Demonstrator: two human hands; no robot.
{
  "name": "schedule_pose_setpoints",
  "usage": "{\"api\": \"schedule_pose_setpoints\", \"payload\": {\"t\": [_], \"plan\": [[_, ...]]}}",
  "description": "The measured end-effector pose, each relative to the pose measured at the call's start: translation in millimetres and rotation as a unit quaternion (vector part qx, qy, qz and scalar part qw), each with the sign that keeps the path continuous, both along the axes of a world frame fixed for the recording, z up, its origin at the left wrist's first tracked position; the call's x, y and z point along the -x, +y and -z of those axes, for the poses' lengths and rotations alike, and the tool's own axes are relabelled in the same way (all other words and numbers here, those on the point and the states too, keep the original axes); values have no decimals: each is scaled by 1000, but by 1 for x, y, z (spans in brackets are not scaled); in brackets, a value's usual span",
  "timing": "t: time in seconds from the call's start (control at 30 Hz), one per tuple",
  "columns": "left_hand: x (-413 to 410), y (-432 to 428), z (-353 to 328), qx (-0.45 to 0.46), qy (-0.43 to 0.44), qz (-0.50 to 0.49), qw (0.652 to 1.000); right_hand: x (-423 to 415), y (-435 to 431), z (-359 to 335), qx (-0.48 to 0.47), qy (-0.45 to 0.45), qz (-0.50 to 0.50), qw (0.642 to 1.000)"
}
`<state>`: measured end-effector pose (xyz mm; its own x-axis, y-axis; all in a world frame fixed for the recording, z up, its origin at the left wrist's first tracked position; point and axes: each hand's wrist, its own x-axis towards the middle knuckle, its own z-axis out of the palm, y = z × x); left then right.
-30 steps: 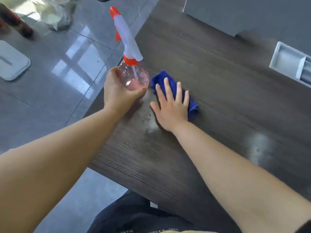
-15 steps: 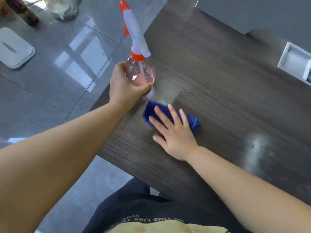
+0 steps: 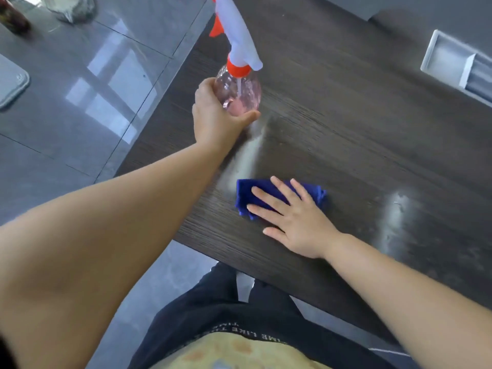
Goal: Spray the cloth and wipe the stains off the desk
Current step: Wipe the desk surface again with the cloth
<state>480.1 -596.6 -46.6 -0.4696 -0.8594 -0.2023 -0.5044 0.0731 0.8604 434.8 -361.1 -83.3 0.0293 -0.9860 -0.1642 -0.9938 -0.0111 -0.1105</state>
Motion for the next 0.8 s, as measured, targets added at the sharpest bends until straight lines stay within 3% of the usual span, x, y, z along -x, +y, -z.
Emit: {"api": "schedule_pose_setpoints", "payload": {"t": [0.07,0.23,0.33,0.4,0.5,0.57,0.63,0.73,0.8], "plan": [[2,2,-1,-2,-3,11,1000,28,16,3,13,19,37,999],[-17,13,-3,-3,-54,38,998,-9,-37,6,-7,38,324,945],[-41,25,-5,17,-96,28,995,-67,-64,2,-22,16,273,962],[-59,33,-6,29,-118,29,992,-81,-49,-1,-20,-17,139,990],[-83,52,-8,50,-146,60,986,-40,9,3,-4,-16,-24,1000],[-97,67,-8,70,-171,95,978,-3,42,4,3,2,2,1000],[-111,83,-7,92,-195,115,970,8,47,-2,-25,2,94,995],[-131,99,-8,86,-232,98,964,-26,5,-3,-47,-3,269,962],[-142,104,-9,78,-243,81,963,-57,-33,-5,-55,-13,305,951]]}}
